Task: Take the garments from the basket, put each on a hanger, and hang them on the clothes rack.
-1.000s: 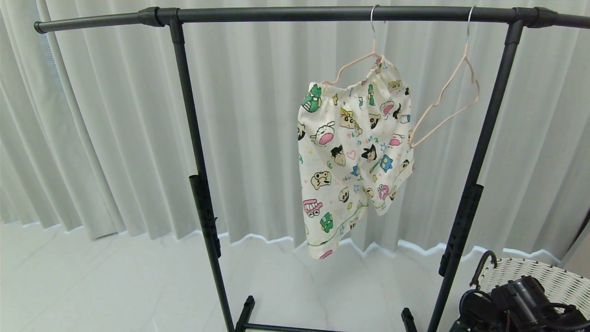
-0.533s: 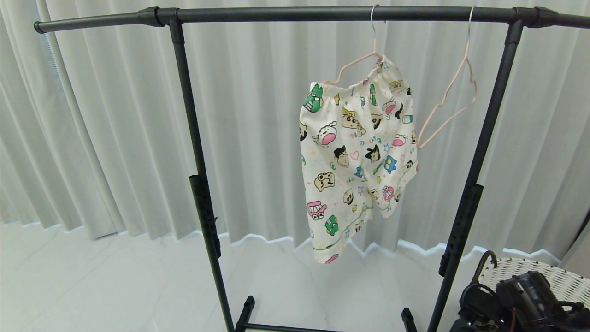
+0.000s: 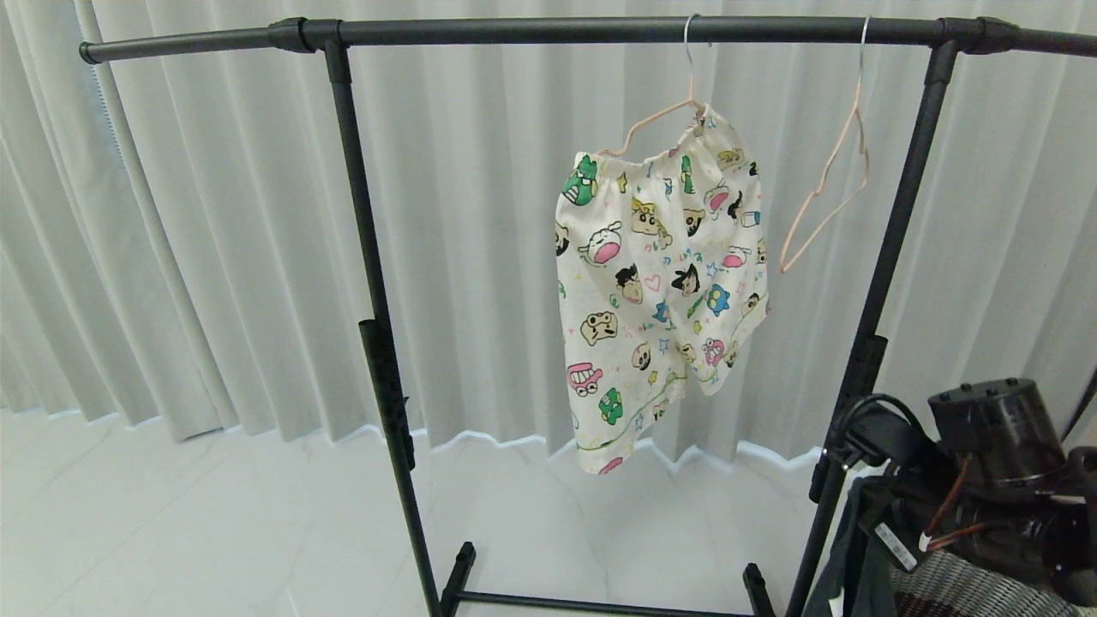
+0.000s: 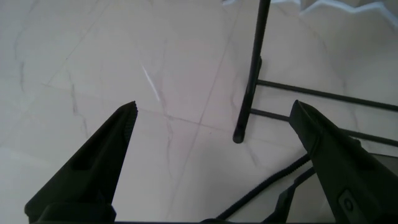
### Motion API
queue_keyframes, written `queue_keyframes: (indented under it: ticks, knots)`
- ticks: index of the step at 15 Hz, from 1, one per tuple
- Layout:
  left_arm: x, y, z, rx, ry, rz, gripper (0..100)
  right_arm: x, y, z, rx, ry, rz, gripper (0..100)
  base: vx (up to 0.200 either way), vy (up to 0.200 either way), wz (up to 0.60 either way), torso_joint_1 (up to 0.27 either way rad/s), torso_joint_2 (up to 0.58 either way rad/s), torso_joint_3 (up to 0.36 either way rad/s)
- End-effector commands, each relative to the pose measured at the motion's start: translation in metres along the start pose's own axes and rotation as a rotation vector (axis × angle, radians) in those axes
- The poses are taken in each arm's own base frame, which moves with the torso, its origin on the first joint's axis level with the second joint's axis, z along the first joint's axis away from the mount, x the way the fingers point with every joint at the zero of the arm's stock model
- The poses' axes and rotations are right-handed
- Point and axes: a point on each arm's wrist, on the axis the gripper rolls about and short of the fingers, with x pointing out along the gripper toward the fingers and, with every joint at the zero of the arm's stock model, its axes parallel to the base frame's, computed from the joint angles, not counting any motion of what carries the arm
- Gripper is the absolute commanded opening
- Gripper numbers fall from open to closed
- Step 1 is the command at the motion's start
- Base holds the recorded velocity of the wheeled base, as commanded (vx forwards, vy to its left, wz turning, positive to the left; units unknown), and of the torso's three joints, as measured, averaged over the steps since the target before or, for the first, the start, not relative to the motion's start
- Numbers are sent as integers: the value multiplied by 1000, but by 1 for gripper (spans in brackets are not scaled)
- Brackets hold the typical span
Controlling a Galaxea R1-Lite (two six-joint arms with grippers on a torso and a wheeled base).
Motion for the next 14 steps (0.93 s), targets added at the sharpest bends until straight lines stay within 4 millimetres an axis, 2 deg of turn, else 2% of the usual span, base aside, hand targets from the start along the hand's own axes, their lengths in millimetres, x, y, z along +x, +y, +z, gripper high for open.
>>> queue_keyframes:
  ticks: [1, 4, 7, 9, 12, 14]
  knots:
    - [0, 0, 0, 5, 1, -7, 100, -23, -1, 48, -11, -139, 25, 0, -200, 0, 0, 2, 2, 2]
    - [0, -1, 0, 15, -4, -24, 100, -37, 12, 87, -8, -233, 85, 0, -200, 0, 0, 1, 4, 4]
    - [0, -1, 0, 21, -7, -34, 100, -43, 25, 110, 6, -280, 131, 0, -200, 0, 0, 2, 4, 4]
    - [-1, -1, 0, 21, -12, -43, 100, -46, 46, 134, 29, -326, 189, 0, -200, 0, 0, 0, 0, 2]
    - [-6, -2, -2, 10, -81, -140, 100, -55, 71, 162, 61, -382, 261, 0, 0, 0, 0, 0, 0, 0]
    - [-15, -2, -6, 33, -199, -293, 100, -64, 83, 173, 46, -395, 297, 0, 0, 0, 0, 0, 0, 0]
